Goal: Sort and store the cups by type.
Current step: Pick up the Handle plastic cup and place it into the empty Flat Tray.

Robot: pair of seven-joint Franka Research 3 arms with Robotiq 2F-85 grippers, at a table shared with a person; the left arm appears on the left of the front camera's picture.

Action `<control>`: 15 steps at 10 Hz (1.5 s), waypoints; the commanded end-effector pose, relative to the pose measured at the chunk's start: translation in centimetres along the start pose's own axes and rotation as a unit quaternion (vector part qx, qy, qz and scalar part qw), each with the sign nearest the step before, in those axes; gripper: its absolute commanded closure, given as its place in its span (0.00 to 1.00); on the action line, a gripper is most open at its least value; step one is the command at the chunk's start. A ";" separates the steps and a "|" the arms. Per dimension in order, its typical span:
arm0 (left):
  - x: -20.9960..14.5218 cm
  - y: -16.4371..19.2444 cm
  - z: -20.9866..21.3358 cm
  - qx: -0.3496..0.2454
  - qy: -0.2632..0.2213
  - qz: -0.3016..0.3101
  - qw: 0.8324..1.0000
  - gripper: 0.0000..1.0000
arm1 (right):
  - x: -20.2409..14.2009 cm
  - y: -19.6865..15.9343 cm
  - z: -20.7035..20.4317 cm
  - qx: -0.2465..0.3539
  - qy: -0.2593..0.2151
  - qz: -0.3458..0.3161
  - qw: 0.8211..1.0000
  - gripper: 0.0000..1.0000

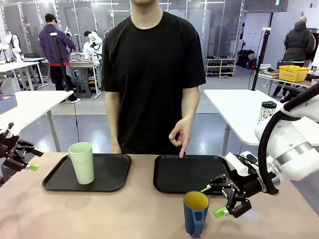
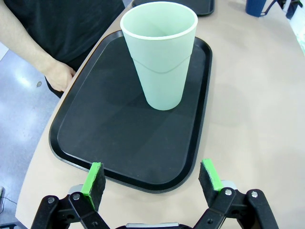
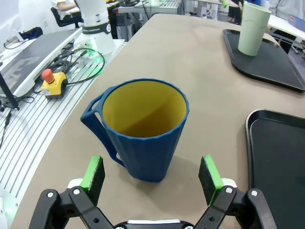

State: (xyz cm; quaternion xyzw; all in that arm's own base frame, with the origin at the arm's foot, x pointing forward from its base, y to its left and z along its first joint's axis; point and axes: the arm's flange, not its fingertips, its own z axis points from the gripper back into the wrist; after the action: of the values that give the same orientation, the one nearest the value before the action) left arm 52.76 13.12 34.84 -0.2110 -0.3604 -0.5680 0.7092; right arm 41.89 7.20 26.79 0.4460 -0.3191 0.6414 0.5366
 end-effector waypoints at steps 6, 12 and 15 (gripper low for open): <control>-0.1 0.4 0.0 0.001 -0.014 -0.010 1.000 0.00 | -1.6 -1.6 -0.7 0.060 -0.035 0.070 0.995 0.00; -0.1 0.4 0.0 0.001 -0.014 -0.010 1.000 0.00 | -1.9 -2.5 -3.0 0.065 -0.054 0.088 0.993 0.00; -0.1 0.4 0.0 0.001 -0.014 -0.010 1.000 0.00 | -1.7 -2.7 -4.1 0.071 -0.057 0.092 0.992 0.00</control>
State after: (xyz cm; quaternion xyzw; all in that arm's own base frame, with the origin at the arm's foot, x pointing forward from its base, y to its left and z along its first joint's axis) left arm 52.76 13.12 34.84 -0.2110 -0.3604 -0.5680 0.7092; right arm 43.80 10.52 24.59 0.4892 -0.3284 0.6785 0.4386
